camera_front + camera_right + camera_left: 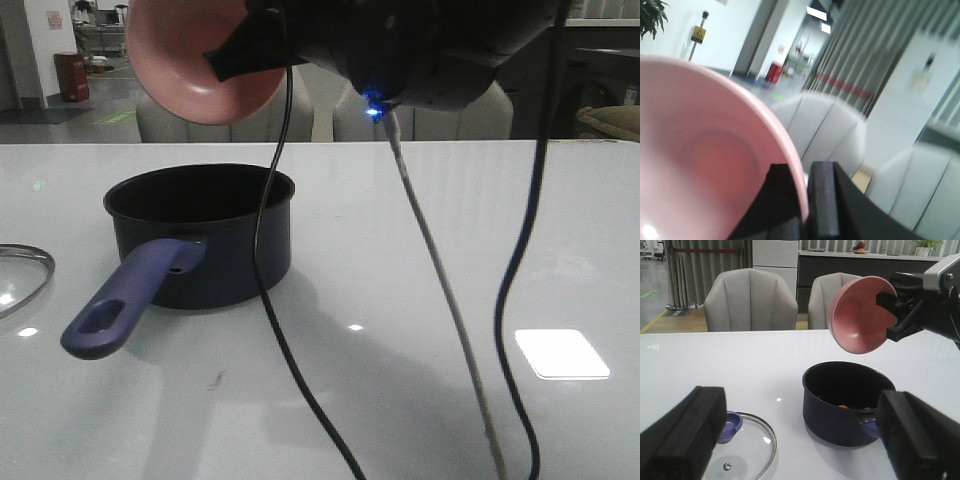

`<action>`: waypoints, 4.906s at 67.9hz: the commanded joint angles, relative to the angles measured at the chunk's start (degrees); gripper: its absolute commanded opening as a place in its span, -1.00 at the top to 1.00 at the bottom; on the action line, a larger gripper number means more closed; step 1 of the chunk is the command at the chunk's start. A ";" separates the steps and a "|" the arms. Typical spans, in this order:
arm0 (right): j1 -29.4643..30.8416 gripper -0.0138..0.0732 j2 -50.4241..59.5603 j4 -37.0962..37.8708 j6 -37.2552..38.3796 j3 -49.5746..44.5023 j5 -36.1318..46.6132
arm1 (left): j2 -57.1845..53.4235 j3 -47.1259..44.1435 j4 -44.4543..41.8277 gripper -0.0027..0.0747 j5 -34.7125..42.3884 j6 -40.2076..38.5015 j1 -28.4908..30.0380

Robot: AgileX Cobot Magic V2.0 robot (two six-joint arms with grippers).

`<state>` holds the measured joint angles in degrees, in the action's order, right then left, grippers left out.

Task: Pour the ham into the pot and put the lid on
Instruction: 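Tilt the bowl with the right gripper to pour ham into the saucepan, then carry the empty bowl back and set it on the table, then move the left gripper over the lid and grasp the purple knob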

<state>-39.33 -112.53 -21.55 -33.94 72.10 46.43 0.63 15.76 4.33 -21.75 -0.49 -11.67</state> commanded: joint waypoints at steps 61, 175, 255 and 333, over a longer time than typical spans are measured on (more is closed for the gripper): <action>22.55 0.37 23.88 -2.87 6.71 1.55 -73.08 | 0.62 1.67 0.13 -0.71 4.59 -0.02 -0.46; 30.35 -0.38 29.95 16.54 27.64 2.64 -80.18 | 0.62 1.67 0.13 -0.71 4.59 -0.02 -0.46; 27.64 -0.38 102.71 14.45 27.80 -57.32 -55.29 | 0.62 1.67 0.13 -0.71 4.86 -0.02 -0.46; 27.64 0.34 103.01 14.51 27.80 -60.02 -56.08 | 28.26 15.97 -2.01 -0.83 -0.56 -0.67 1.80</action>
<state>-11.74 -8.92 -6.92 -5.56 10.57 -14.05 19.65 26.07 2.38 -26.21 -0.49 -11.45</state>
